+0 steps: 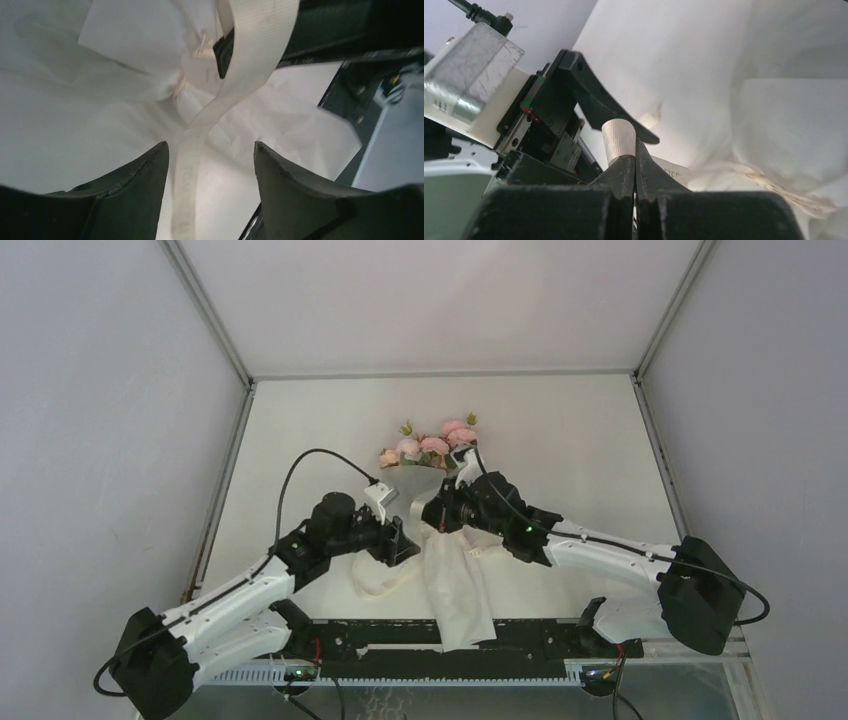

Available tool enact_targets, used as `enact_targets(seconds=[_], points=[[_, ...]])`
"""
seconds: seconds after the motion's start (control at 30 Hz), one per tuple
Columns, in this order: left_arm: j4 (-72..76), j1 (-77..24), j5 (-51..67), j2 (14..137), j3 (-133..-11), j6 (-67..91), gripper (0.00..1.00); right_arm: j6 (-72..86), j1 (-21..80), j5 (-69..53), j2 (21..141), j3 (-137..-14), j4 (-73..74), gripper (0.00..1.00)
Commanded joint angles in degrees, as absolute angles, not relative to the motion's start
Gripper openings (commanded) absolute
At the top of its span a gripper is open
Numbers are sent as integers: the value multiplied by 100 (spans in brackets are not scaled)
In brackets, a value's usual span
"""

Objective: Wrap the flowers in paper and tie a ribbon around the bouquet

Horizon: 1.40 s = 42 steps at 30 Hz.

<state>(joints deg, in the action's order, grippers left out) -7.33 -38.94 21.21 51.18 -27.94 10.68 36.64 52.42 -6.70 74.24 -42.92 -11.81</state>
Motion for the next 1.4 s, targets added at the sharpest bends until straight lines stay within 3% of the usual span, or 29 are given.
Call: enact_targets(seconds=[0.0,0.23,0.53,0.67,0.8,0.87,1.03,1.1,1.23,1.37], points=[[2008,-3992,1816,5395,-2526,2975,66,4279,5161,-243,7178,-4214,-1284,0],[3227,-4172,1663,6051,-2264,3450,38,4416,5037,-278,7036,-4001,-1465,0],[3636,-4359,1439,6569,-2274,3807,24,4537,4877,-515,7017,-3919,-1522,0],[3696,-4386,1280,6500,-2189,3869,0,4544,4860,-491,6977,-3919,-1335,4],[3591,-4386,1066,6355,-2095,3914,0,4566,4679,-226,6591,-3974,-407,40],[3488,-4384,883,6270,-2058,3943,0,4626,4477,245,6223,-4094,1012,53],[3382,-4368,732,6011,-1929,3937,0,4778,3902,1221,5378,-4097,3516,58],[3556,-4370,938,5922,-1858,3813,0,4605,3660,552,5357,-3935,3633,58],[3786,-4368,1189,5824,-1800,3635,0,4149,3007,-1905,5738,-3802,3022,62],[3792,-4368,1189,5804,-1785,3606,0,4389,2485,-2503,6132,-3703,3014,63]])
